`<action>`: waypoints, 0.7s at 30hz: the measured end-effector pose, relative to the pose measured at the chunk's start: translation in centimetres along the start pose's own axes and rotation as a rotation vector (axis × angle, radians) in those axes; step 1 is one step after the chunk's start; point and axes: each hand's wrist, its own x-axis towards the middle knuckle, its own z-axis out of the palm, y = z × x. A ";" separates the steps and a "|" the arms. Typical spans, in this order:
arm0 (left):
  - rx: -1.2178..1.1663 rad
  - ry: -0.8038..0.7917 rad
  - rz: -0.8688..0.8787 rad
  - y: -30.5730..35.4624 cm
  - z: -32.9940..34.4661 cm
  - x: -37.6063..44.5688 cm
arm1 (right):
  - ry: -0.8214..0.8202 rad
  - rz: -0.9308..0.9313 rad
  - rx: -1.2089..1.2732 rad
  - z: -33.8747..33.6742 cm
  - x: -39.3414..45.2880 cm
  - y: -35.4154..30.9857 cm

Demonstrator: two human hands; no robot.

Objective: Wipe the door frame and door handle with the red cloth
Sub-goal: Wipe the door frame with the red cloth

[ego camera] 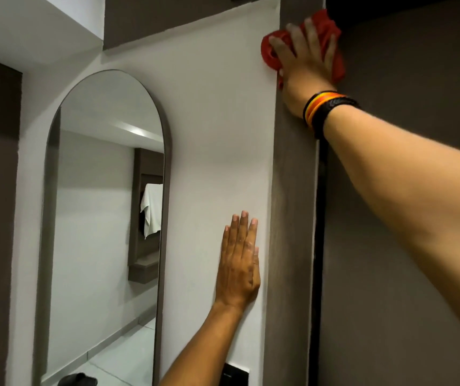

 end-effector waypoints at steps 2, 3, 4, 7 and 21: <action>0.002 -0.010 0.000 0.0 -0.2 0.0 | 0.040 0.014 0.004 0.6 -3.1 -0.8; 0.002 -0.013 -0.001 0.0 -0.2 0.1 | 0.061 0.016 0.016 1.0 -4.9 -1.2; -0.001 -0.014 -0.004 0.1 -0.3 0.1 | 0.066 0.013 0.031 1.3 -6.5 -1.3; -0.014 -0.017 -0.004 0.2 -0.4 0.0 | 0.034 -0.010 0.040 0.8 -5.6 -0.6; -0.008 -0.020 0.008 0.0 -0.3 0.1 | 0.013 -0.019 0.040 1.1 -7.8 -1.4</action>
